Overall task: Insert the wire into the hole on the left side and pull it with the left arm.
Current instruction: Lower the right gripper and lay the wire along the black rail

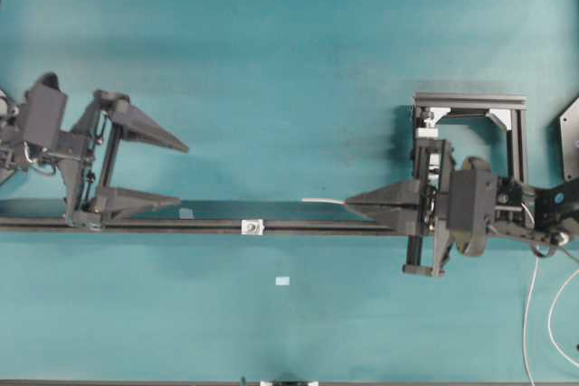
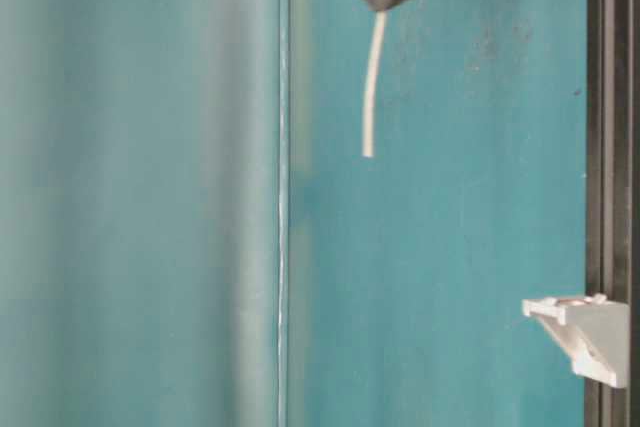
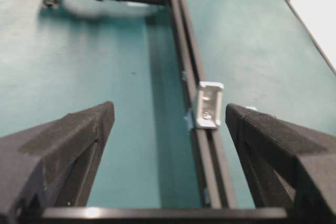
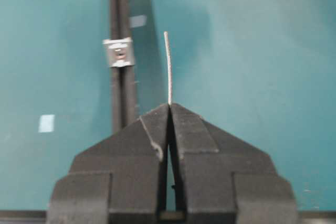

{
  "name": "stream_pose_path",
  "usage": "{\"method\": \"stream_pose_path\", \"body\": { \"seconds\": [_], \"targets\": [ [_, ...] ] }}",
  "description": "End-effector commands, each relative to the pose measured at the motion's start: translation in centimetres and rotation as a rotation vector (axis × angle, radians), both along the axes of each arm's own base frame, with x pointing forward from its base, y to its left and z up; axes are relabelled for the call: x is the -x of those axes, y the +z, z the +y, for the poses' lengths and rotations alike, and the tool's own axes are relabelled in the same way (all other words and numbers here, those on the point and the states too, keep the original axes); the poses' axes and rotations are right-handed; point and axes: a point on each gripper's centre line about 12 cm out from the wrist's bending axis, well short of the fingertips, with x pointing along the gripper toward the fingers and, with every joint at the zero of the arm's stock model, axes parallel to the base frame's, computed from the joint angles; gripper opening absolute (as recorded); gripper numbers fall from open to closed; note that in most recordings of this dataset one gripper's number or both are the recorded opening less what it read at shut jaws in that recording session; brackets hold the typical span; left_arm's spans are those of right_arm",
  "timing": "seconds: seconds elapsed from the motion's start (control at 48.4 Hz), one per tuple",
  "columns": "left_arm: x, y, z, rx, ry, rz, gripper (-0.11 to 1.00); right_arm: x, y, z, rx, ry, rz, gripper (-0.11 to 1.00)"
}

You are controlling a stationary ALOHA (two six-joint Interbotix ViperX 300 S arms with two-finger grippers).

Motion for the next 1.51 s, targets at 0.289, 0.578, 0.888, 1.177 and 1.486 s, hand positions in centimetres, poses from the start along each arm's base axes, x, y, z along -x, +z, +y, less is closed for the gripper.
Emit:
{"method": "stream_pose_path", "body": {
  "seconds": [0.289,0.578,0.888,1.177,1.486],
  "targets": [
    [-1.3,-0.8,-2.9,-0.005,-0.090,0.016,0.75,-1.2,0.0,2.1,-0.014,0.028,-0.018,-0.02],
    [-1.3,-2.1,-3.5,-0.018,-0.112,0.062,0.75,-2.3,-1.6,2.9,-0.042,0.019,0.007,-0.02],
    [-2.0,-3.4,-3.9,-0.034,-0.119,0.110,0.75,-3.1,-2.6,3.5,-0.047,0.017,0.024,-0.02],
    [-2.3,-3.6,-4.1,-0.036,-0.122,0.113,0.75,-2.8,-3.4,3.6,-0.036,0.026,0.043,-0.02],
    [-2.3,-3.7,-4.1,-0.041,-0.124,0.115,0.75,-2.6,-4.1,3.6,-0.025,0.026,0.062,-0.02]
  ]
}}
